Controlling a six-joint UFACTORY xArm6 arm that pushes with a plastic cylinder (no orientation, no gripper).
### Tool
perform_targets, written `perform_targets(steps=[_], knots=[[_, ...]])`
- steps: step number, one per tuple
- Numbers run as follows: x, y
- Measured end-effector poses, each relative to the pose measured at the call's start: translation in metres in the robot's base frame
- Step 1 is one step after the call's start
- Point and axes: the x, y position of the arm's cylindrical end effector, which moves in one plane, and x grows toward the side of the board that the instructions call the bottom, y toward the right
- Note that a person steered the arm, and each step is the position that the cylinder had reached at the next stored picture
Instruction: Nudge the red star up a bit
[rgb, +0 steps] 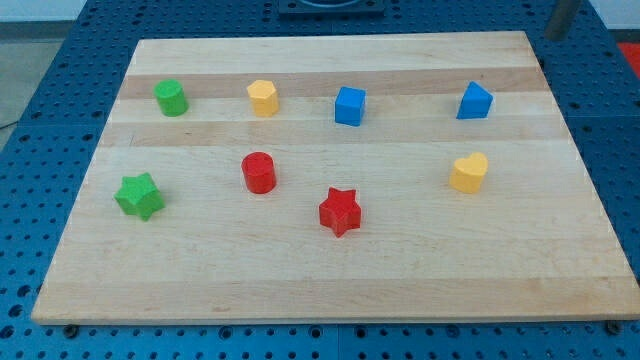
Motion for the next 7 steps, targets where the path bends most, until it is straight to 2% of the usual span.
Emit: perform_targets(steps=[4, 6, 7], knots=[[0.008, 0.009], [0.1, -0.011], [0.122, 0.01]])
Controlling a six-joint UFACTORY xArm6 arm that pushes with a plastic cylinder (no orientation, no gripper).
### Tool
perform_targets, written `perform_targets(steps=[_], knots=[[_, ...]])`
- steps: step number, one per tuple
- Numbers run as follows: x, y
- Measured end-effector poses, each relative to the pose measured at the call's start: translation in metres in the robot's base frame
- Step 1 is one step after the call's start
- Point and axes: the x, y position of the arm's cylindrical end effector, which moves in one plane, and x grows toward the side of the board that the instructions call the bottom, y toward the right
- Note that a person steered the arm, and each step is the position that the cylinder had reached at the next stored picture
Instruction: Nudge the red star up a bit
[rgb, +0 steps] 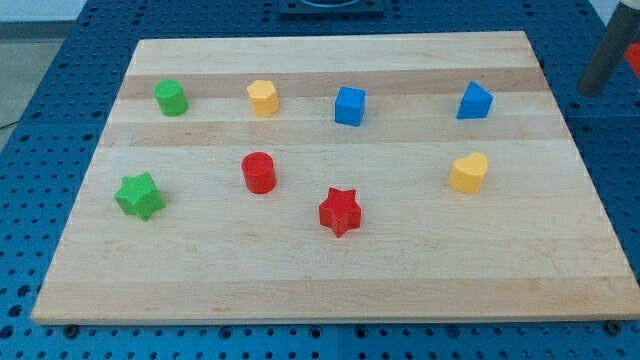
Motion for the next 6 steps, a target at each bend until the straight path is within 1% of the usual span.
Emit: perform_targets(steps=[1, 3, 4, 5, 6], knots=[[0.034, -0.001], [0.169, -0.004], [0.26, -0.03], [0.292, -0.117], [0.267, -0.214]])
